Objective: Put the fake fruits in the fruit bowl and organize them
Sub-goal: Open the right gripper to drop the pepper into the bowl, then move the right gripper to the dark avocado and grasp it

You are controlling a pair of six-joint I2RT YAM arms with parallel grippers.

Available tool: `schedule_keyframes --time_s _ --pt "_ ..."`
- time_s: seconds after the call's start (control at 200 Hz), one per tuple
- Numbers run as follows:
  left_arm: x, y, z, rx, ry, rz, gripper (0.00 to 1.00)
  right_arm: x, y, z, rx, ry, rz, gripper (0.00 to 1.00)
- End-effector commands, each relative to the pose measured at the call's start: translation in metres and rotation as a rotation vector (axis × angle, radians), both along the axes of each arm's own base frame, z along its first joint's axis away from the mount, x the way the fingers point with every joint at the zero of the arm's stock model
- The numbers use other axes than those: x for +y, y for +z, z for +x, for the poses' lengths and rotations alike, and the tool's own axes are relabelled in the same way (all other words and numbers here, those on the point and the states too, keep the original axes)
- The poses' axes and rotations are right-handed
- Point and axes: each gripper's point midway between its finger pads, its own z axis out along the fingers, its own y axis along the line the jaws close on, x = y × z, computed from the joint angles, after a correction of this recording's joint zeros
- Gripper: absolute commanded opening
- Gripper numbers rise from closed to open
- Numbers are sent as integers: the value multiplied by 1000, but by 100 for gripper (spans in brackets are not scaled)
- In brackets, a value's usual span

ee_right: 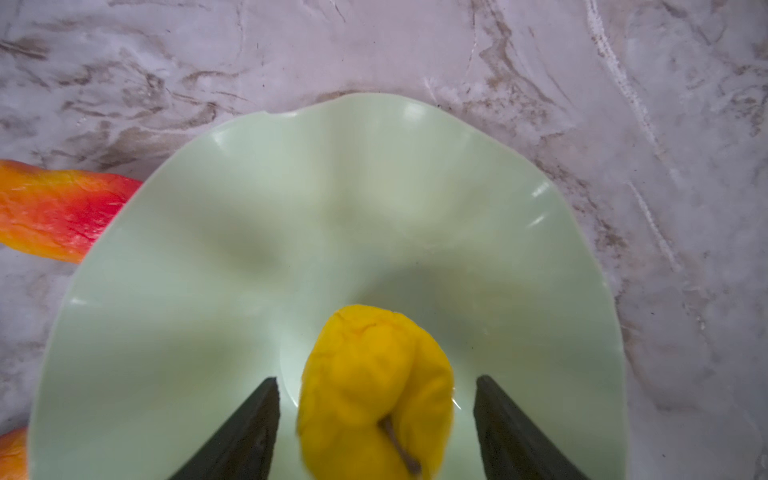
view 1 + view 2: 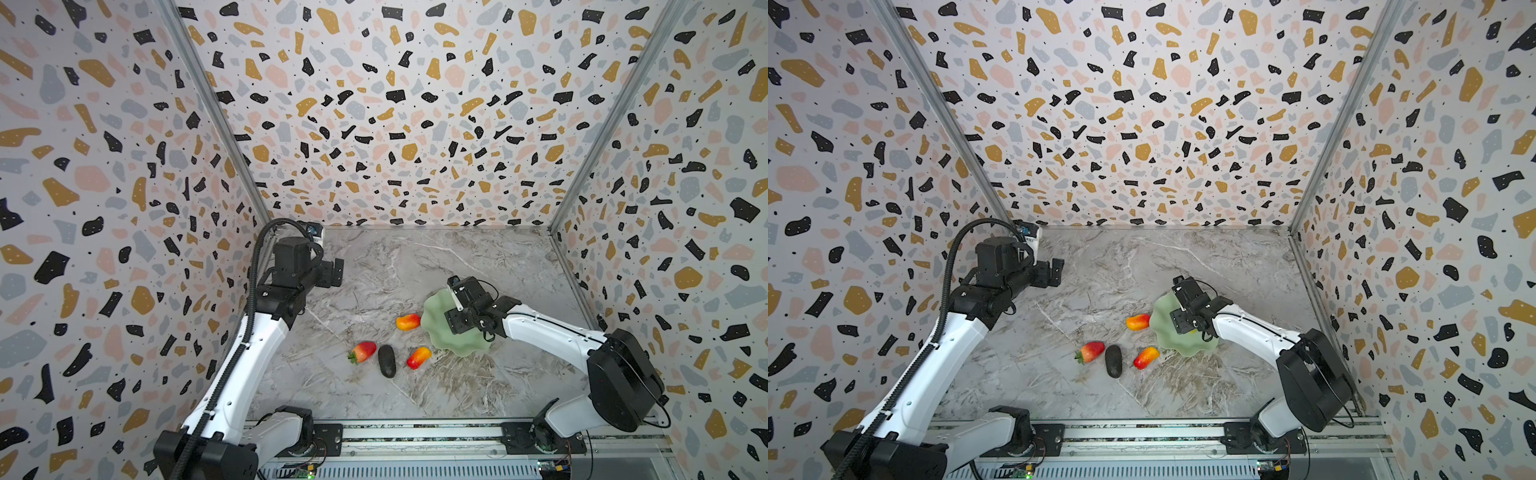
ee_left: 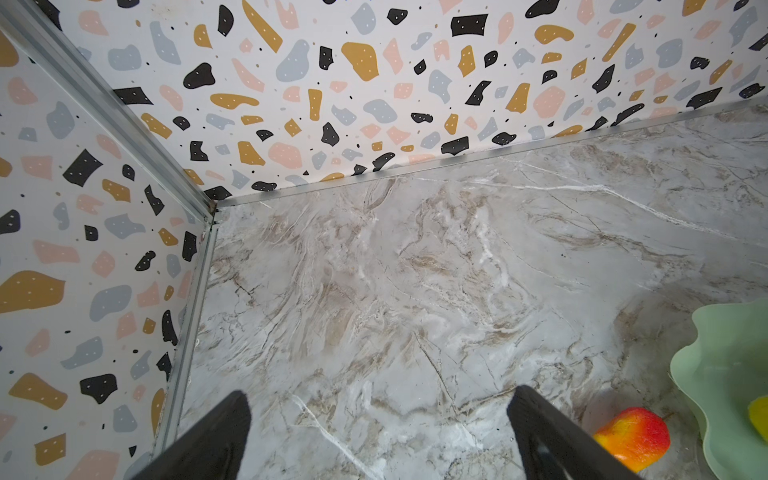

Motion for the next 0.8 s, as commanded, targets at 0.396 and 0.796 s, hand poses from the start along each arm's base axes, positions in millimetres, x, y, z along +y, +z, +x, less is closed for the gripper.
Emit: schedule_keyframes --time_s 0.396,0.796 --pt "0 -2 2 -14 -4 19 99 108 69 -59 -38 469 45 99" --pt "3 -9 5 1 12 32 100 197 9 -124 179 543 178 98"
